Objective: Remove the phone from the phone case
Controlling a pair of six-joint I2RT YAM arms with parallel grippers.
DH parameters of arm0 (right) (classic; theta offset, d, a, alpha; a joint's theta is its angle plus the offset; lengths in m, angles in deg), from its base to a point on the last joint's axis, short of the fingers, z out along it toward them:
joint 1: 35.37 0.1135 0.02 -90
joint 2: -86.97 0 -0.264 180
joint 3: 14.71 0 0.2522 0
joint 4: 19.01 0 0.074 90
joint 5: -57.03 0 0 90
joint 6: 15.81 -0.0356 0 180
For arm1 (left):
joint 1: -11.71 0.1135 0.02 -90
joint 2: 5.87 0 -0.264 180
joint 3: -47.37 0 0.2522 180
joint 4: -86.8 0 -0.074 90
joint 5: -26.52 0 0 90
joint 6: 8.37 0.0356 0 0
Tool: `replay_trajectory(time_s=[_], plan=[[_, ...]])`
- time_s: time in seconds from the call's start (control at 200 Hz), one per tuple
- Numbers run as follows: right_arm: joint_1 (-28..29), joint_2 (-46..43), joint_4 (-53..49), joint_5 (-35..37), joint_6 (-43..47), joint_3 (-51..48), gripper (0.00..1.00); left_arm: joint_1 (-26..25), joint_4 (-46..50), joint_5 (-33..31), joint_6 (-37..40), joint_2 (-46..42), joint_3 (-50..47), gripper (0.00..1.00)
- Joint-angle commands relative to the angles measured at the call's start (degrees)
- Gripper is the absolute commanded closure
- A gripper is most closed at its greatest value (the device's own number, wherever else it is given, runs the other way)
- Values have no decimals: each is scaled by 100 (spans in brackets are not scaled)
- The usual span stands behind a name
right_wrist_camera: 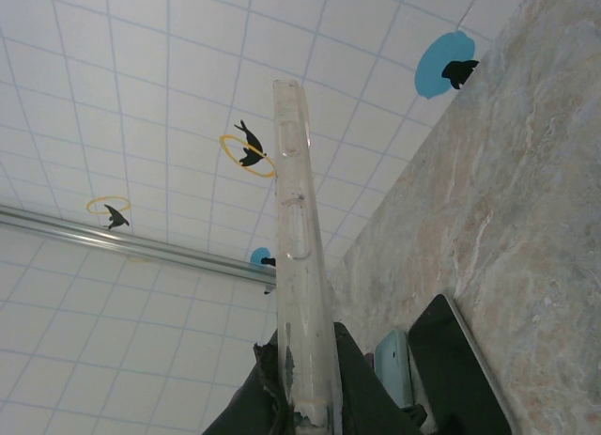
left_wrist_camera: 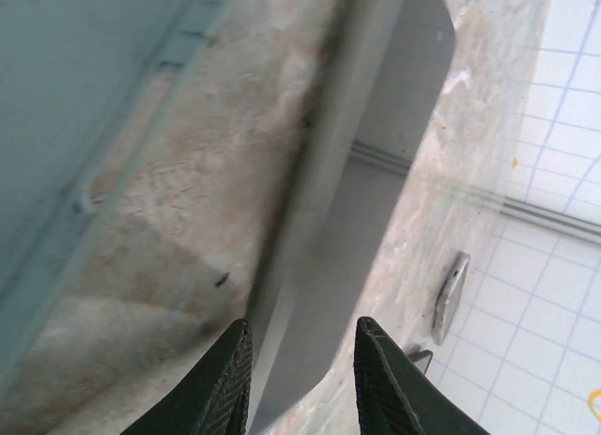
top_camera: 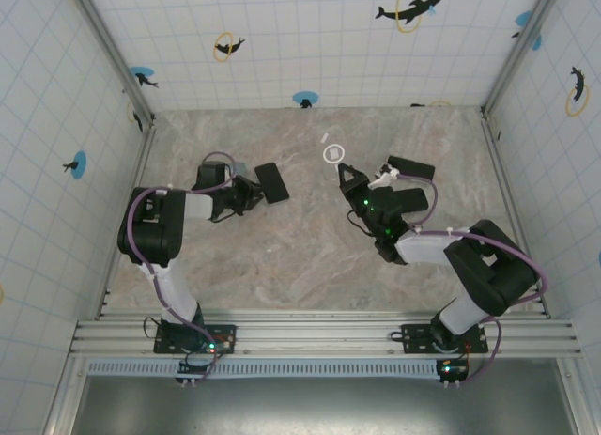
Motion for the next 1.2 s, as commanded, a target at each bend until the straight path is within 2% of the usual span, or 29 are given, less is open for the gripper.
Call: replay_trajectory(time_s=[0.0,0.175,0.275,0.395,0.49,0.581,0.676,0.866,1.196], plan=[[-25,37,273,50,-42,-140,100,52,327,-156,253,-126,152,68],[-27,20,273,33,-24,-177,100,69,443,-245,386,-142,212,68],[-41,-13,208,36,71,-214,100,49,860,-458,697,-253,397,66],[-118,-58,101,14,237,-223,100,-65,1752,-1059,1301,-512,656,55],[-156,-65,9,-21,294,-228,100,-202,2003,-1474,1596,-723,654,46],[-182,-68,5,-56,327,-247,100,-450,2420,-1918,2038,-815,1093,35],[-205,-83,-19,-94,350,-259,100,-706,2723,-2348,2320,-810,1329,29],[-260,-171,-56,-116,410,-303,100,-1196,3004,-3302,2549,-709,1606,15],[-351,-244,-57,-162,437,-409,100,-1929,3591,-4441,2395,-9,2359,2]])
